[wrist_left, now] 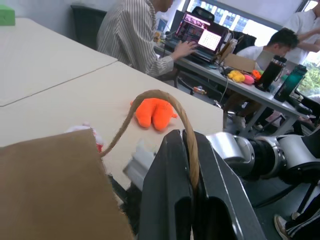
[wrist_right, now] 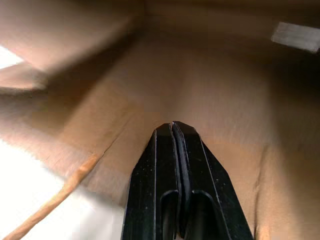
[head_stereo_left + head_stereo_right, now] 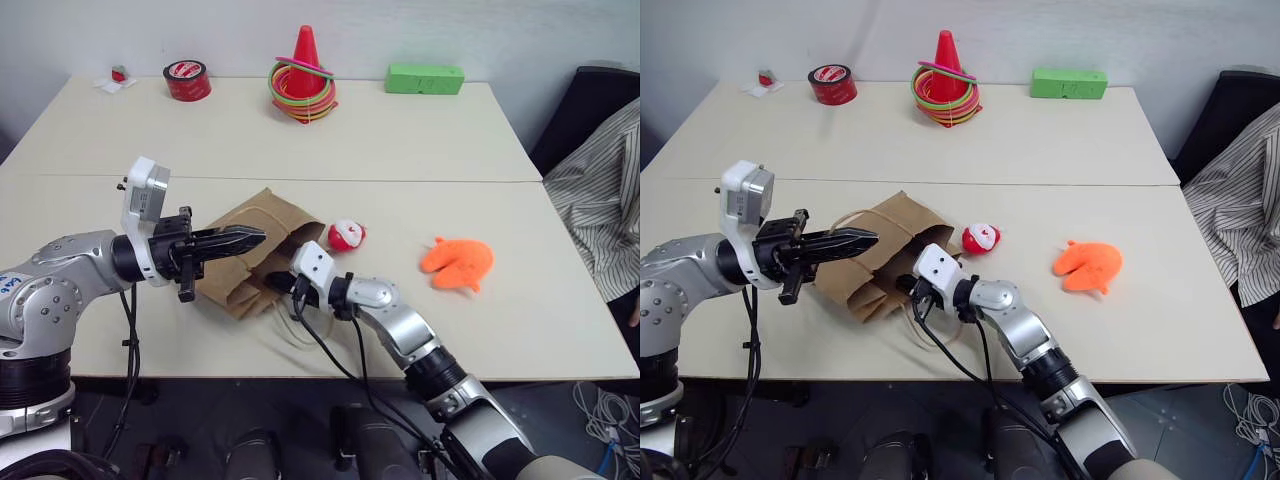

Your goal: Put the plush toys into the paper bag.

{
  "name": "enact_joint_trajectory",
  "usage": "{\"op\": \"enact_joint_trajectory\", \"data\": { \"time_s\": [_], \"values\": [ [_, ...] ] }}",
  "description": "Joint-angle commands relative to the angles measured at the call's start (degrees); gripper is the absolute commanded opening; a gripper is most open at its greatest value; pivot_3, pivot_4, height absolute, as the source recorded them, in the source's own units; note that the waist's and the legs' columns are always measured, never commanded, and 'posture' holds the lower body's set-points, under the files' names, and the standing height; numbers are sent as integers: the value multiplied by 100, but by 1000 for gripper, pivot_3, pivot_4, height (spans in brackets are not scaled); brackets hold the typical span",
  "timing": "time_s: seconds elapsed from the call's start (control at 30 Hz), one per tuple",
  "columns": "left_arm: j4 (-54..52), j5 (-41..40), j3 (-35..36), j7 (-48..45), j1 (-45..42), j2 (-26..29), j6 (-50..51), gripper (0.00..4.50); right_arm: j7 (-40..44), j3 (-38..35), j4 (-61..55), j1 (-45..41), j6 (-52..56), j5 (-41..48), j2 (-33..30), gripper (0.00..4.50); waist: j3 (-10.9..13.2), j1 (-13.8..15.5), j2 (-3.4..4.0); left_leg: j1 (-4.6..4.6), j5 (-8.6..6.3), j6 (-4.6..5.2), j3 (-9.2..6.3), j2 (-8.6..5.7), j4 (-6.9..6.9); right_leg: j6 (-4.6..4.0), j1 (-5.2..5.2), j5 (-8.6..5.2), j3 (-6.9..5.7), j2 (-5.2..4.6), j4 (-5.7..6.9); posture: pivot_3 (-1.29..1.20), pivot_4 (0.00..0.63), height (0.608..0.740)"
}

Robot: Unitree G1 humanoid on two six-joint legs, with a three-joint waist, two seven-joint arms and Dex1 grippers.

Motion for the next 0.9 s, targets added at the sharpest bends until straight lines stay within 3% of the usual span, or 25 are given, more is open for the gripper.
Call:
{"op": "enact_joint_trajectory", "data": {
  "time_s": [0.03, 0.2, 0.47, 0.57, 0.73, 0.83, 0.9],
  "values": [
    [476, -282, 548, 162, -504, 144, -12, 0, 101, 124, 71, 65, 155, -234, -97, 38, -2, 2, -3, 0, 0, -1, -1, -2, 2, 0, 0, 0, -1, 1, 1, 0, 150, 740],
    [1168, -211, 750, 294, -937, 116, -104, 0, 285, 68, -118, 201, 334, -252, -269, 38, -3, 10, -4, 2, 0, -1, 0, -3, 0, 0, 2, 0, -4, -5, 1, 0, 150, 740],
    [914, -166, 324, 140, -764, 25, -9, 0, 829, -435, -815, 425, 214, 575, -146, 38, -6, 19, -9, 0, 0, -1, 0, -2, 0, 0, 2, 0, -10, -7, 0, 0, 150, 740],
    [760, -212, 228, 229, -676, -130, -13, 0, 1093, -654, -1400, 578, 15, 829, -366, 567, -5, 19, -9, -5, -1, -1, -1, 1, -1, 0, 0, 0, -11, -8, -1, 0, 150, 740],
    [590, -153, 99, 244, -557, -286, -75, 0, 1588, -1428, -2529, 1197, -359, 1629, -1025, 2332, -4, 41, -8, -4, -1, -3, -5, -4, -2, 1, 0, 0, -13, -8, -3, 0, 150, 740],
    [539, -129, 20, 210, -558, -294, -95, 0, 1743, -2314, -3369, 1906, -199, 2441, -1591, 3369, -4, 76, -8, -10, -3, -3, -17, -6, -6, 2, 3, -1, -19, -8, -14, 0, 150, 740],
    [557, -112, 4, 177, -571, -285, -114, 0, 1656, -2960, -3612, 2419, -368, 2519, -1982, 4042, -4, 95, -8, -13, -4, 2, -19, -6, -5, 3, 3, -1, -21, -15, -16, 0, 150, 740]
  ]
}}
